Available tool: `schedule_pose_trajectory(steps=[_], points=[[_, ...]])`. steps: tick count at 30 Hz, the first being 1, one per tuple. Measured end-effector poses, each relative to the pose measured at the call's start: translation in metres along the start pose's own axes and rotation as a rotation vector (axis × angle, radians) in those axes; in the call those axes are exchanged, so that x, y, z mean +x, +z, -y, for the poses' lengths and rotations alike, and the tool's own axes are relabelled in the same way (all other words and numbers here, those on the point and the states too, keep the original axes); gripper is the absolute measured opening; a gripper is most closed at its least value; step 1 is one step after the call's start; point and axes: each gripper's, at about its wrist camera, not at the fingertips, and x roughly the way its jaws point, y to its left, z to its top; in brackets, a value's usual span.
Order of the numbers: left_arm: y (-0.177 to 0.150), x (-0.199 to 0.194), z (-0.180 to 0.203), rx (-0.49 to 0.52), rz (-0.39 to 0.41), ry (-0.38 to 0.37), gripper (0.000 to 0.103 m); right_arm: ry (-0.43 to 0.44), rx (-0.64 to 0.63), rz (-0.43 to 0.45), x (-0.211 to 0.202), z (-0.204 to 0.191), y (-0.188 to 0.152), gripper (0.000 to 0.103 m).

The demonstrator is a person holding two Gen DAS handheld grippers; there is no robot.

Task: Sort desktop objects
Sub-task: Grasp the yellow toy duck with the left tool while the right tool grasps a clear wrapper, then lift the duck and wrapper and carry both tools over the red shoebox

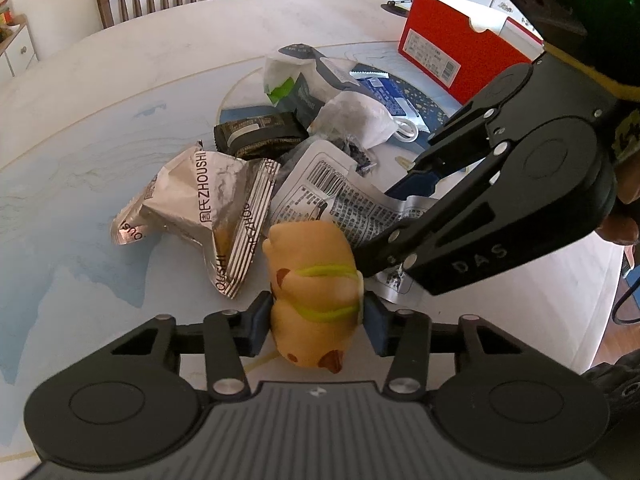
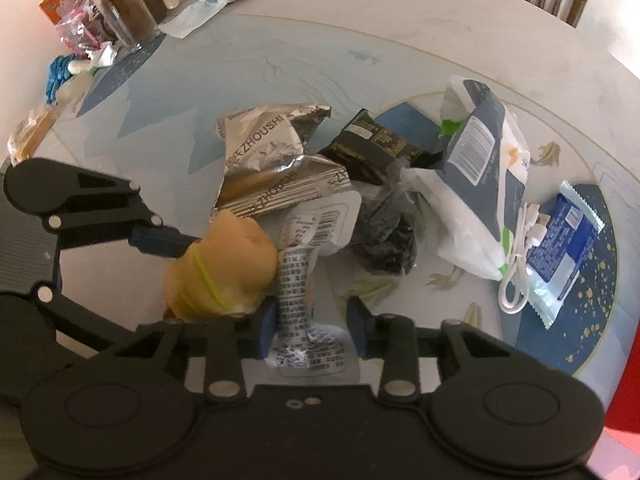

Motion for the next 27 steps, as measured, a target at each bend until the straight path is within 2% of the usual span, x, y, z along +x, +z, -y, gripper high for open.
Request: schedule_pose_trajectory(steps=[8,13,27], points=[[-0.003,-0.002,0.001,-0.007,-0.013,-0.008,0.044,0.003,0.046,0.023,-0.007,0.002,-0.005,0.028],[-0.008,-0.005,0.004,-0.015,-0.026,-0.038,0.044,0.021,0.074,0.038,-0.014,0.005,-0.010,0.017],[-0.019,-0.021,0.008,-0.030,-0.008,-0.051,0.043,0.003,0.131,0.090,-0.032,0.001,-0.026,0.017]])
